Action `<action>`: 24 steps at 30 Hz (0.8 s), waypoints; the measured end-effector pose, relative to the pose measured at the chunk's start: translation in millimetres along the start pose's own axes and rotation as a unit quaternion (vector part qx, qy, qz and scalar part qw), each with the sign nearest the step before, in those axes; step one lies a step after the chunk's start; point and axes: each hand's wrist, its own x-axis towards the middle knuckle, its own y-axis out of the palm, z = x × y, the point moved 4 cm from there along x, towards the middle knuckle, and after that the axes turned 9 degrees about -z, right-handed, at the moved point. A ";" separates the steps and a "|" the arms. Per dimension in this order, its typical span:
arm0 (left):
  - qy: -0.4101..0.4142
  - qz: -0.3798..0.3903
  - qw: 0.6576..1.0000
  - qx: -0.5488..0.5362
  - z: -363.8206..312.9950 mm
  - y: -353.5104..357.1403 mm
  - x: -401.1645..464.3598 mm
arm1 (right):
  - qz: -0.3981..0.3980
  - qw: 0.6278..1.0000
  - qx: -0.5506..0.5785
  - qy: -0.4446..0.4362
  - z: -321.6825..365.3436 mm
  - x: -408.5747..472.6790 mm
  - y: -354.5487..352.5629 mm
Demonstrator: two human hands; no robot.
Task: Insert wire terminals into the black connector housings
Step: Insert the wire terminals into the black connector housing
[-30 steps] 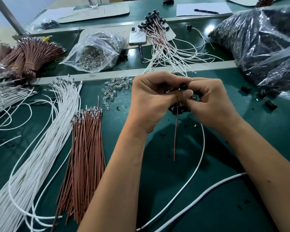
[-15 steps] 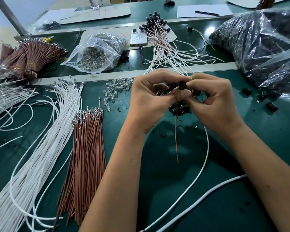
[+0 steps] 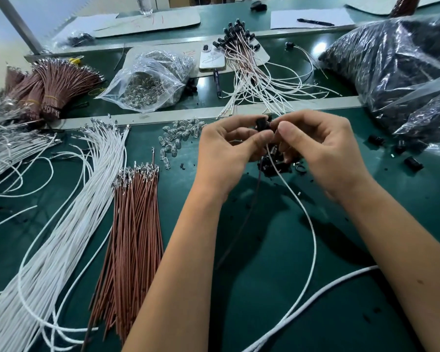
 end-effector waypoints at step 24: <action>-0.125 0.023 0.991 -0.041 9.9 18.6 -4.8 | -0.054 0.960 0.193 0.194 -10.6 -3.7 13.3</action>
